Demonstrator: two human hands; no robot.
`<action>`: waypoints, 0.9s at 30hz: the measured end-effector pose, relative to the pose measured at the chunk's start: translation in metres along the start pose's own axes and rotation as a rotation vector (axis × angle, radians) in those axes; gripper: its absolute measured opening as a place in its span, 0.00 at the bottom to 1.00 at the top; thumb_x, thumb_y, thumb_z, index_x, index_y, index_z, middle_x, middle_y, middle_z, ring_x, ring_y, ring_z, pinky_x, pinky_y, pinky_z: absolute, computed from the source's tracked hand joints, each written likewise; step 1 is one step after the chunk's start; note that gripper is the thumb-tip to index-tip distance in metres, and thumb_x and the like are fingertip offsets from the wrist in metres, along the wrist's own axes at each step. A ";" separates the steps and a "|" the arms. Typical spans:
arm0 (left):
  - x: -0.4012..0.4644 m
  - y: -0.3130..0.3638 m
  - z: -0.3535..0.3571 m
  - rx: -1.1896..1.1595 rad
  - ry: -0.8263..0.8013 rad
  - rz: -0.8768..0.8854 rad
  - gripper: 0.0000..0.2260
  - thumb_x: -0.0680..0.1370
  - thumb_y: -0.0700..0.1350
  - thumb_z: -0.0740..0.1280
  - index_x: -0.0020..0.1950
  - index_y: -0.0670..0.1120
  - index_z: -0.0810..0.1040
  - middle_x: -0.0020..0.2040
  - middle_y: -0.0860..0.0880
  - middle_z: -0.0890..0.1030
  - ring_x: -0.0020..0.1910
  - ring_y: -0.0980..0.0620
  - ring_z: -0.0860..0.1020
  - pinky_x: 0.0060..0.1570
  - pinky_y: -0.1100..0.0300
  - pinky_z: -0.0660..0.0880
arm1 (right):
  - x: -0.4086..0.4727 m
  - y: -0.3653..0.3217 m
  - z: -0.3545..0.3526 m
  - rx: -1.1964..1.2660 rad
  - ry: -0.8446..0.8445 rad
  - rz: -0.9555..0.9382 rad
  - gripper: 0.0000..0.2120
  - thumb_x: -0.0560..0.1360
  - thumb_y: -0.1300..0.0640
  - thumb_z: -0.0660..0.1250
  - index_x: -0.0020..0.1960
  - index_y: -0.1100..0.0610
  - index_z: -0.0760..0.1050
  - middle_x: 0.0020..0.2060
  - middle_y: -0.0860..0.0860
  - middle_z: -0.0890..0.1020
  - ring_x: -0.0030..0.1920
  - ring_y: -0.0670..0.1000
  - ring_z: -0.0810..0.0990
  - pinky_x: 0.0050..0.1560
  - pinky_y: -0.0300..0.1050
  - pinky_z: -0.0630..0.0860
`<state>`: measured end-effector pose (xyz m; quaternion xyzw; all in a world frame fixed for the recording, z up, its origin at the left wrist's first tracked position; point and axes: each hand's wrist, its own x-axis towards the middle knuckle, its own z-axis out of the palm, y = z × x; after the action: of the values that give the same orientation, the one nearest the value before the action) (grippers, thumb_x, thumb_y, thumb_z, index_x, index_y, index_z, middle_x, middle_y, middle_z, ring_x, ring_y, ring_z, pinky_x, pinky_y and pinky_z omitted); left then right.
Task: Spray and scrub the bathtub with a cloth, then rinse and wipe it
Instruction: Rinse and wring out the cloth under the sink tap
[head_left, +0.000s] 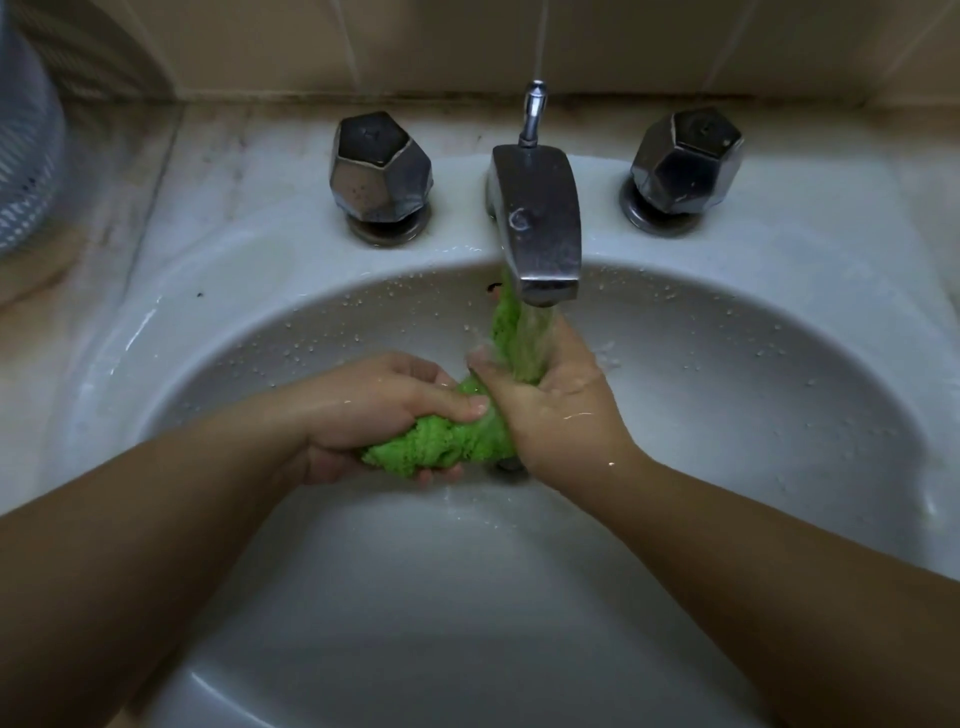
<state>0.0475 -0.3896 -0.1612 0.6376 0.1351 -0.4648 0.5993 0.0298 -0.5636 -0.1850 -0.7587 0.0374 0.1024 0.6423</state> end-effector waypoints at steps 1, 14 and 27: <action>0.000 -0.001 0.000 0.029 -0.044 0.002 0.13 0.69 0.45 0.80 0.46 0.41 0.81 0.42 0.35 0.83 0.37 0.43 0.82 0.31 0.58 0.79 | 0.000 -0.002 0.001 -0.033 0.032 0.018 0.09 0.79 0.55 0.73 0.51 0.43 0.76 0.43 0.45 0.84 0.43 0.38 0.83 0.44 0.32 0.77; -0.004 -0.009 0.009 0.293 -0.180 -0.087 0.14 0.75 0.41 0.76 0.56 0.40 0.76 0.43 0.39 0.85 0.38 0.45 0.83 0.34 0.56 0.80 | 0.003 -0.009 0.001 0.026 -0.035 0.402 0.18 0.83 0.40 0.61 0.39 0.48 0.76 0.31 0.44 0.81 0.29 0.38 0.81 0.34 0.31 0.76; 0.010 -0.008 0.000 0.037 0.177 0.208 0.28 0.58 0.37 0.80 0.57 0.40 0.80 0.51 0.36 0.86 0.46 0.41 0.85 0.53 0.49 0.80 | 0.021 -0.018 -0.035 -0.057 -0.080 0.365 0.17 0.73 0.43 0.66 0.47 0.55 0.84 0.44 0.57 0.87 0.50 0.63 0.85 0.58 0.68 0.80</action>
<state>0.0475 -0.3914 -0.1740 0.6975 0.1121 -0.3448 0.6181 0.0570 -0.5935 -0.1661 -0.7526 0.1461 0.2482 0.5921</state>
